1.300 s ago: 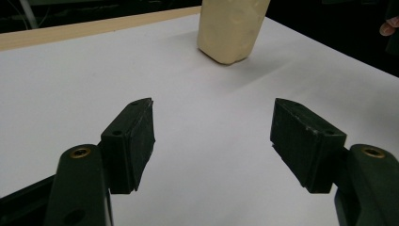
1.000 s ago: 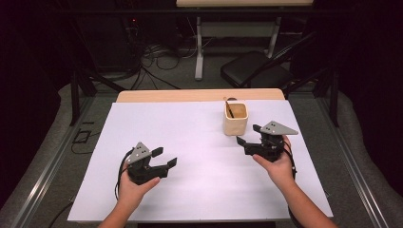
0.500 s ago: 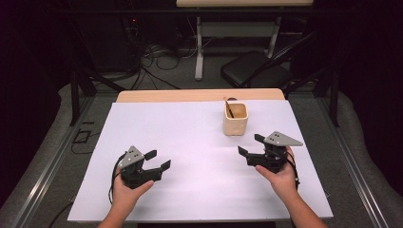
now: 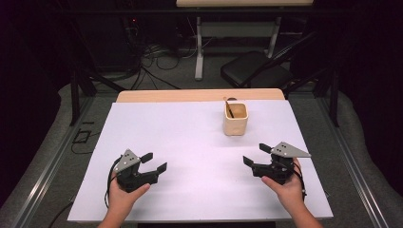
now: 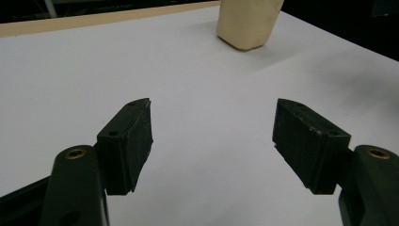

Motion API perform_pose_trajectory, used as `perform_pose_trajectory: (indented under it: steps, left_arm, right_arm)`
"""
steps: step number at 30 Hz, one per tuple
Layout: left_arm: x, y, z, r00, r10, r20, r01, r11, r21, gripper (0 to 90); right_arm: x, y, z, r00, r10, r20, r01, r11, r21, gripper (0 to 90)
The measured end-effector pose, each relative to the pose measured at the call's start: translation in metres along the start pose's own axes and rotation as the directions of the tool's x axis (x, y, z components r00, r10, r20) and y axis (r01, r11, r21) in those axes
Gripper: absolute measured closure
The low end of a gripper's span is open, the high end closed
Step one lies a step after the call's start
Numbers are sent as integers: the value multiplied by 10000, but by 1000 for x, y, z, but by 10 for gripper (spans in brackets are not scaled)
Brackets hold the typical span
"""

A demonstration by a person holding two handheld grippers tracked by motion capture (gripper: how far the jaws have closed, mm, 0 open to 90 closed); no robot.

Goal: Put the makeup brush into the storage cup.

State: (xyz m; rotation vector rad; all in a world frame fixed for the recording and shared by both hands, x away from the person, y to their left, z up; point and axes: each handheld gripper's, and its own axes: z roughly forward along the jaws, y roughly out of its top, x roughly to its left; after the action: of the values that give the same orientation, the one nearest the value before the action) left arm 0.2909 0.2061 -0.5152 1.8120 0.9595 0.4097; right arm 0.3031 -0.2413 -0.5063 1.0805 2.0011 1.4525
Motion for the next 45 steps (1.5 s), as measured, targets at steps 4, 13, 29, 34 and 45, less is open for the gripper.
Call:
perform_pose_trajectory:
  steps: [4, 13, 29, 34, 45]
  left_arm:
    - [0, -2, -2, 10000, 3, -37, -3, 10000, -21, 292]
    - [0, -7, -5, 10000, -63, -53, 63, 10000, 1, 291]
    - [2, -14, -8, 9998, -74, -197, 74, 10000, 41, 291]
    - [2, -16, -8, 9997, -15, -236, 16, 10000, 77, 291]
    - [3, -18, -8, 9996, -101, -259, 100, 9999, -31, 292]
  right_arm:
    - [1, -3, -3, 9999, 120, -39, -120, 9999, 33, 180]
    - [4, -11, -6, 10000, 50, -18, -50, 9998, 177, 181]
    - [8, -21, -10, 9999, 60, -158, -54, 9993, 365, 181]
    - [8, -23, -10, 9998, 5, -196, 3, 9991, 426, 181]
    - [10, -27, -8, 9993, -107, -346, 123, 9989, 462, 181]
